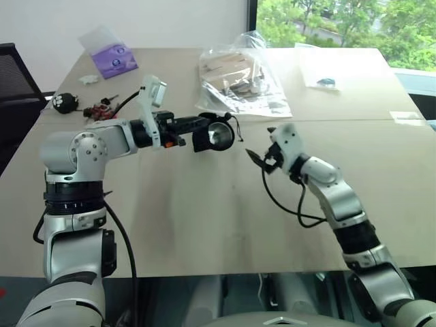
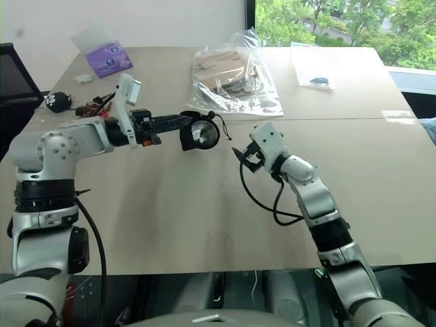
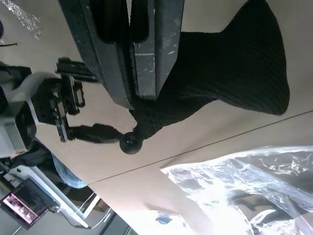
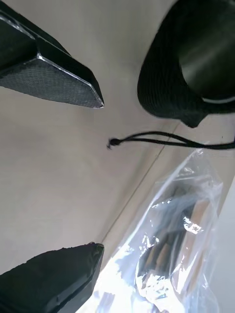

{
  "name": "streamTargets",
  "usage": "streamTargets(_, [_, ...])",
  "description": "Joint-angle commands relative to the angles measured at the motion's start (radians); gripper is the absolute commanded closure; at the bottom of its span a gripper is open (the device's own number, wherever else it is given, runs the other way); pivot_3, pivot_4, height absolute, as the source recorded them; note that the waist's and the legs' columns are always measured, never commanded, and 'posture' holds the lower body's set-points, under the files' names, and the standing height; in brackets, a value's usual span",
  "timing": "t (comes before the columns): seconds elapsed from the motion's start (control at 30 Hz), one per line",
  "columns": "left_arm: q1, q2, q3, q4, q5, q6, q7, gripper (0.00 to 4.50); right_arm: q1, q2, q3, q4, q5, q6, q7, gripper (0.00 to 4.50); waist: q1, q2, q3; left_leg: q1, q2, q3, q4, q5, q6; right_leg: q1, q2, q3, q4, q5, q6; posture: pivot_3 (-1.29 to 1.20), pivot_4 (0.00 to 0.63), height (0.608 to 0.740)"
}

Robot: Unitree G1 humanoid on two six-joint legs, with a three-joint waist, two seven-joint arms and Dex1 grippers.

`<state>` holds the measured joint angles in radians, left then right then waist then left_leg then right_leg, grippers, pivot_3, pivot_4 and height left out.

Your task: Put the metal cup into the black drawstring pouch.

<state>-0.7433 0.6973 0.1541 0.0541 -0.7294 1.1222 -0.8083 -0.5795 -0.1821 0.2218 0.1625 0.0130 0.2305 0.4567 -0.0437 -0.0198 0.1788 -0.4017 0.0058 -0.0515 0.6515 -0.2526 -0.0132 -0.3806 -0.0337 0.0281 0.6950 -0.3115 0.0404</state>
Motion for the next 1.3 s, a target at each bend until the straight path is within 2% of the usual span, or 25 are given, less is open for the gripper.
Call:
streamTargets(0.03, [0.015,0.024,0.022,-0.086,-0.028,0.004,-0.014,4.50,-0.067,0.054,0.005,0.117,-0.023,-0.113,-0.034,0.03,0.001,0.000,0.000,0.000,0.000,0.000,0.000,0.000,0.000,0.000,0.000,0.000,0.000,0.000,0.000,0.00,0.150,0.740])
streamTargets(0.17, [0.061,0.048,0.073,-0.186,-0.077,0.069,0.017,4.50,-0.139,0.154,0.008,0.268,-0.011,-0.193,-0.023,0.03,-0.003,0.000,0.000,0.000,0.000,0.000,0.000,0.000,0.000,0.000,0.000,0.000,0.000,0.000,0.000,0.00,0.150,0.740])
streamTargets(0.3, [0.123,0.086,0.122,-0.269,-0.107,0.110,0.042,4.50,-0.172,0.223,0.003,0.317,0.007,-0.218,0.003,0.03,-0.008,0.000,0.000,0.000,0.001,0.000,0.000,0.000,0.000,0.000,0.000,0.000,0.000,0.000,0.000,0.00,0.150,0.740])
streamTargets(0.37, [0.151,0.096,0.148,-0.291,-0.123,0.126,0.057,4.50,-0.173,0.238,0.005,0.326,-0.001,-0.222,0.002,0.58,-0.009,0.000,0.000,0.000,0.001,0.000,0.000,0.000,0.000,0.000,0.000,0.000,0.000,0.000,0.000,0.00,0.150,0.740])
streamTargets(0.4, [0.166,0.102,0.156,-0.302,-0.126,0.127,0.062,4.50,-0.170,0.240,0.005,0.325,-0.010,-0.223,-0.009,1.06,-0.007,0.000,0.000,0.000,0.001,0.000,0.000,0.000,0.000,0.000,0.000,0.000,0.000,0.000,0.000,0.00,0.150,0.740])
streamTargets(0.43, [0.180,0.105,0.164,-0.310,-0.127,0.127,0.071,4.50,-0.163,0.237,0.004,0.315,-0.015,-0.224,-0.012,1.22,-0.006,0.000,0.000,0.000,0.001,-0.001,0.000,0.000,0.000,0.000,0.000,0.000,0.001,0.000,0.000,0.00,0.150,0.740])
streamTargets(0.63, [0.237,0.094,0.208,-0.351,-0.151,0.126,0.116,4.50,-0.111,0.197,-0.013,0.219,-0.007,-0.193,-0.002,3.91,0.002,0.000,0.000,0.000,0.000,-0.001,0.000,0.000,0.000,0.000,-0.001,-0.001,0.001,0.000,0.000,0.00,0.150,0.740])
streamTargets(0.67, [0.248,0.088,0.215,-0.359,-0.158,0.126,0.124,4.50,-0.106,0.190,-0.014,0.209,-0.008,-0.187,-0.004,4.25,0.001,0.000,0.000,0.000,0.000,-0.001,0.000,0.000,0.000,0.000,-0.001,0.000,0.000,0.000,0.000,0.00,0.150,0.740])
streamTargets(0.7, [0.260,0.084,0.220,-0.369,-0.165,0.124,0.132,4.50,-0.103,0.179,-0.013,0.199,-0.015,-0.184,-0.005,4.38,0.001,0.000,0.000,0.000,0.000,-0.001,0.000,0.000,0.000,0.000,-0.001,0.000,0.000,0.000,0.000,0.00,0.150,0.740])
streamTargets(1.03, [0.315,0.051,0.248,-0.385,-0.202,0.098,0.184,4.50,-0.078,0.111,-0.051,0.069,-0.035,-0.134,-0.061,4.38,0.001,0.000,0.000,0.000,0.001,-0.001,0.000,0.000,0.000,0.000,-0.002,0.000,0.001,0.000,0.000,0.00,0.150,0.740])
streamTargets(1.3, [0.327,0.049,0.227,-0.359,-0.199,0.075,0.180,4.50,-0.050,0.064,-0.064,-0.034,-0.025,-0.061,-0.051,4.38,0.001,0.000,0.000,0.000,0.001,-0.001,0.000,0.000,0.000,0.000,-0.001,0.000,0.001,0.000,0.000,0.00,0.150,0.740])
